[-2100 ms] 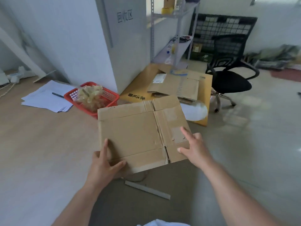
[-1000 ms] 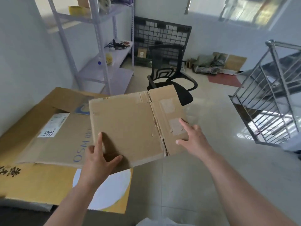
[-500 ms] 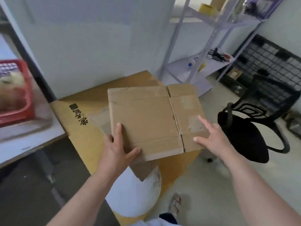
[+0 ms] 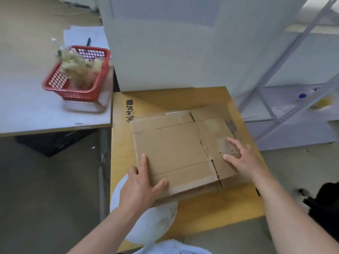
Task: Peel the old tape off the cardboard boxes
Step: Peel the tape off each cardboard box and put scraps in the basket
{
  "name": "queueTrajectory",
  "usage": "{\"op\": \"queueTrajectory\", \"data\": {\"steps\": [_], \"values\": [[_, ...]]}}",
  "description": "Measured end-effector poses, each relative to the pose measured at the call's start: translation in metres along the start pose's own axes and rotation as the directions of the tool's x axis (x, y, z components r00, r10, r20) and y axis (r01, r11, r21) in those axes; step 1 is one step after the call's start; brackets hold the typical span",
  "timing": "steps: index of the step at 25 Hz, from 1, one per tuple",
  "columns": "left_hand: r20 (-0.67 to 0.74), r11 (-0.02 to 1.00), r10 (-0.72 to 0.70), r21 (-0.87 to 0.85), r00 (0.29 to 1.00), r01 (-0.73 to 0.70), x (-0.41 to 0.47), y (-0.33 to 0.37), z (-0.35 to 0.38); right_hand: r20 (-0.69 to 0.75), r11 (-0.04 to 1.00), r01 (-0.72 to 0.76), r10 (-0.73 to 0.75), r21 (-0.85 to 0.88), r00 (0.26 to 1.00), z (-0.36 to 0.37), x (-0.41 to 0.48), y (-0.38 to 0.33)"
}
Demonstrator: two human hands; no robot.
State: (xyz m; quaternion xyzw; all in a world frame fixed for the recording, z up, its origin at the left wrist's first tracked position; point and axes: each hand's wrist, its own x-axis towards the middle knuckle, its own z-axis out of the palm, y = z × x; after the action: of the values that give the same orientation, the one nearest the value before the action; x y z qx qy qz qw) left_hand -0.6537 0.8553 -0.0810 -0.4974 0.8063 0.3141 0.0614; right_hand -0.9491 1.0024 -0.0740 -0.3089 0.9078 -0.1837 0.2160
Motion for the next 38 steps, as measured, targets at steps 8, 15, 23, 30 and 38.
{"op": "queueTrajectory", "data": {"steps": [8, 15, 23, 30, 38], "values": [[-0.159, 0.983, -0.028, 0.176, 0.987, 0.056, 0.005, 0.004, 0.035, -0.169, 0.902, 0.165, -0.249, -0.398, 0.954, 0.033, 0.017, 0.013], [-0.050, 0.909, 0.187, 0.389, 0.981, -0.153, 0.043, 0.030, 0.050, 0.077, 0.810, 0.392, -0.400, -0.436, 0.913, 0.074, 0.027, -0.040], [-0.058, 0.873, 0.149, 0.476, 0.987, -0.104, 0.047, 0.031, 0.061, 0.044, 0.753, 0.380, -0.425, -0.538, 0.904, 0.086, 0.028, -0.028], [-0.023, 0.879, 0.183, 0.452, 0.983, -0.153, 0.047, 0.047, 0.027, 0.097, 0.795, 0.367, -0.368, -0.484, 0.925, 0.068, 0.024, -0.054], [-0.367, 0.948, 0.248, 0.282, 0.896, -0.147, 0.022, -0.017, -0.051, 0.016, 0.670, 0.573, -0.643, -0.471, 0.765, 0.087, -0.033, -0.180]]}}
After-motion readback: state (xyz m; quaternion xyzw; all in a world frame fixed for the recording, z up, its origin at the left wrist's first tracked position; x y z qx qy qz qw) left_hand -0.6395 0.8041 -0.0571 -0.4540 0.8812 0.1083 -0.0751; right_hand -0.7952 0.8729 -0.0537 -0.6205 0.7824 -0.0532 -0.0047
